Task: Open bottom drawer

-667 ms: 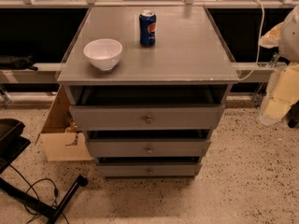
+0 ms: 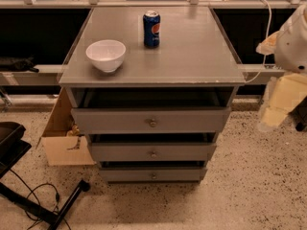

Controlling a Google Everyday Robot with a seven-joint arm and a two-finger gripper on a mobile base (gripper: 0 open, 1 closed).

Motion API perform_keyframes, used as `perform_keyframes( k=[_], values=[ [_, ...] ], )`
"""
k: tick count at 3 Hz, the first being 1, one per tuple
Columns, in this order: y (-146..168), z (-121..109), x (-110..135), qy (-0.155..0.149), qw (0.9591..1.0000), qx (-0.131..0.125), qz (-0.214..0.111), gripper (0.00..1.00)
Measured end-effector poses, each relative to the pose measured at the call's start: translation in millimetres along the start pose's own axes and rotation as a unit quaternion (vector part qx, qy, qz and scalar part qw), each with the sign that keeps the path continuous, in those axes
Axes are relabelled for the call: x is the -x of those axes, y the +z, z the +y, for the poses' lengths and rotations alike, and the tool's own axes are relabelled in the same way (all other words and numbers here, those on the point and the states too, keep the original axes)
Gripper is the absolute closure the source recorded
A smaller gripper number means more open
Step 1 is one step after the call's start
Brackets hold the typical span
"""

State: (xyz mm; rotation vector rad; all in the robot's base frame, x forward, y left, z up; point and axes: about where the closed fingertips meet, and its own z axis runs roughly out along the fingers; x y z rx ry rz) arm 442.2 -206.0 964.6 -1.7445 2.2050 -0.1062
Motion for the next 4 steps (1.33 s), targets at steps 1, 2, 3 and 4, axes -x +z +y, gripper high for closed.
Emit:
perform_keyframes(
  k=[1,2,3,4],
  values=[
    [43,17,-7,-0.006,0.9999,0.010,-0.003,0.00],
    [108,41,-24,-0.010,0.9996,0.026,0.003,0.00],
    [194,74,-44,-0.025,0.9971,0.066,0.027,0.00],
    [269,94,-63,-0.040,0.9923,0.110,0.040,0.00]
  ],
)
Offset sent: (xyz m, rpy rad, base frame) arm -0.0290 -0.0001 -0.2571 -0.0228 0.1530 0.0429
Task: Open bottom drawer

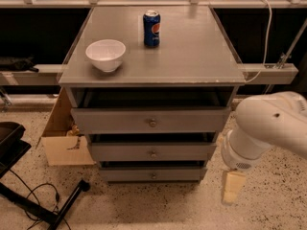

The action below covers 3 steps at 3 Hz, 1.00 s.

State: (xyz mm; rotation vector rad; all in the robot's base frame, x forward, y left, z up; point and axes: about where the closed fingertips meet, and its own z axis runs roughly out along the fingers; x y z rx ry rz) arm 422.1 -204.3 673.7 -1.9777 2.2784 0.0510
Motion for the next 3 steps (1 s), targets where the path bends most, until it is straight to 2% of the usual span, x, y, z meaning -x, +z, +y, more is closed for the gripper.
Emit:
perform_keyframes(
  k=[1,2,3],
  values=[
    [63,-3,-14,0.001,0.9992,0.040,-0.002,0.00],
    [81,0,-17,0.003,0.9984,0.057,-0.004,0.00],
    [82,0,-17,0.003,0.9984,0.057,-0.004,0.00]
  ],
)
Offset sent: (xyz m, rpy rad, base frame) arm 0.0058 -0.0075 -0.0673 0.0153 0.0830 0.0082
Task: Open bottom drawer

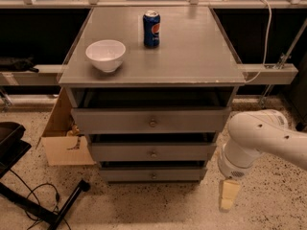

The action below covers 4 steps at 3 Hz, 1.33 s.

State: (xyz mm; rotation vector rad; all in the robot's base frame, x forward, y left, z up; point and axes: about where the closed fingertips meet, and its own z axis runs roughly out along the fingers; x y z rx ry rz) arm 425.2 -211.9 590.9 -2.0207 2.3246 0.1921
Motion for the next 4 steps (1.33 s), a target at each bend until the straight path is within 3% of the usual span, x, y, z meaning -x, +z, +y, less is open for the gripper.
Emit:
perform_keyframes(
  k=[1,2,3,4],
  values=[
    [36,-1,4,-0.006,0.9996,0.002,-0.026,0.00],
    [113,-6,10,-0.006,0.9988,0.009,-0.047,0.00],
    [187,-27,21,-0.005,0.9980,0.001,-0.063,0.00],
    [244,-44,28,-0.001,0.9973,0.009,-0.073,0.00]
  ],
)
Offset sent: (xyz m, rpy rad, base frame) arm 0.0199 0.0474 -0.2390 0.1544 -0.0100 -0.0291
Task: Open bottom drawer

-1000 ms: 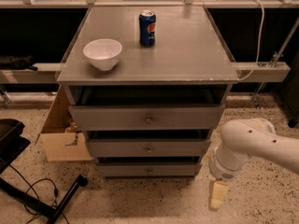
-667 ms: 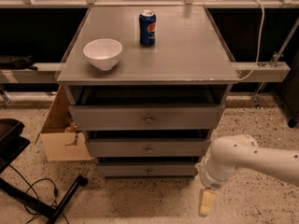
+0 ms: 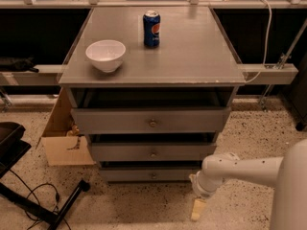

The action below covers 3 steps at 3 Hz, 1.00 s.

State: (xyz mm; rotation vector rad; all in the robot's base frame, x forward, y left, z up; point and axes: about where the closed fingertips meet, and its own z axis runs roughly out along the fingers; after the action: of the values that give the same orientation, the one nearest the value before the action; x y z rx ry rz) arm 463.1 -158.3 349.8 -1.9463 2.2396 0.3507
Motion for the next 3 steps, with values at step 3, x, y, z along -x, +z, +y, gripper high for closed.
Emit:
perform_keyframes(
  k=[3],
  values=[
    [97,-36,0,-0.026,0.9997,0.003,-0.004,0.00]
  ],
)
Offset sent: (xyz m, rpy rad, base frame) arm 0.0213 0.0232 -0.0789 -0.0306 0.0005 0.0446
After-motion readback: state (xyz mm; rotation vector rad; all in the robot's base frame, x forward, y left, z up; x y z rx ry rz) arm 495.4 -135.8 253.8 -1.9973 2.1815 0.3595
